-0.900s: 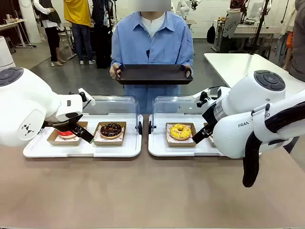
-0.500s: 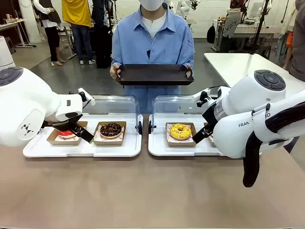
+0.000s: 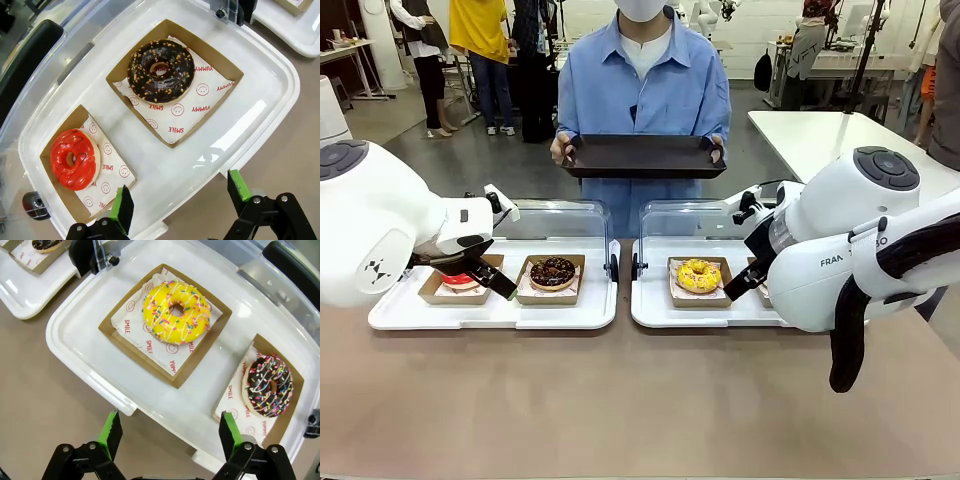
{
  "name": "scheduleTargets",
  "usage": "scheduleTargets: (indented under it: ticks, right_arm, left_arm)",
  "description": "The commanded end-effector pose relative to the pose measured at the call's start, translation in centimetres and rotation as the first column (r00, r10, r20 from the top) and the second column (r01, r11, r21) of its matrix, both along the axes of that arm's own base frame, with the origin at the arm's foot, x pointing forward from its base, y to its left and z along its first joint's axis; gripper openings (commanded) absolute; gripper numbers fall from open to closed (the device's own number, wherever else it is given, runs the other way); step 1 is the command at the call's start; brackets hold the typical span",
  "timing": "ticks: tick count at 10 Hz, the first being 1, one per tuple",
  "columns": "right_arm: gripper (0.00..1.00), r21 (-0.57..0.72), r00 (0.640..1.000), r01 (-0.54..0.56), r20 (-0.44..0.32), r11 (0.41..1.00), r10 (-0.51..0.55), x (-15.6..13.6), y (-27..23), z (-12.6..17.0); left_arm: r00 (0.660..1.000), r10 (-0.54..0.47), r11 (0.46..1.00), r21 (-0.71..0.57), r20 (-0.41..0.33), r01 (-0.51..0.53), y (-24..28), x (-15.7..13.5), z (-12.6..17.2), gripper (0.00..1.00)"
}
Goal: Provide the desired donut to the person.
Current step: Pick up and lift the Paper togo box containing the Donut pointed at by the person.
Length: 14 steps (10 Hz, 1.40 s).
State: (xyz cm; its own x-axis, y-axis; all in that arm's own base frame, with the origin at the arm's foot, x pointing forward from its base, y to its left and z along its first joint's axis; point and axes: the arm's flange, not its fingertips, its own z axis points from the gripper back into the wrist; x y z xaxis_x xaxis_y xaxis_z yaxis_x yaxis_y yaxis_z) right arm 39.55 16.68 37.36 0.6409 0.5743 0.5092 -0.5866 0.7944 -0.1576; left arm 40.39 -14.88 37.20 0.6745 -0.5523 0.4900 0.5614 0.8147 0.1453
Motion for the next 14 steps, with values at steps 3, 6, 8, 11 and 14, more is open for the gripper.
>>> scheduleTargets:
  ticks: [3,6,8,11,14]
  right_arm:
    - [1.00,0.000,1.000,0.000,0.000,1.000,0.000,0.0,0.0,0.0]
    - [1.00,0.004,0.999,0.035,0.002,0.999,-0.035,-2.2,-0.7,4.4]
    - [1.00,0.001,0.996,0.081,-0.027,0.997,-0.081,-3.5,-1.9,11.2]
    - [1.00,-0.059,0.983,0.093,-0.152,0.994,-0.102,-3.3,-2.3,17.5]
    - [1.00,-0.076,0.987,0.101,-0.120,0.992,-0.110,-4.7,-1.9,21.6]
  left_arm:
    - [1.000,0.000,1.000,0.000,0.000,0.000,0.0,0.0,0.0,1.00]
    - [1.000,0.003,0.999,0.038,-0.023,-0.002,-0.5,-0.8,2.5,1.00]
    - [0.997,-0.021,0.996,0.085,-0.070,0.027,-1.3,-1.2,9.5,1.00]
    - [0.994,-0.009,0.990,0.139,-0.107,0.024,-2.8,-1.6,17.1,1.00]
    - [0.998,0.011,0.991,0.137,-0.070,-0.002,-2.9,-3.2,20.7,1.00]
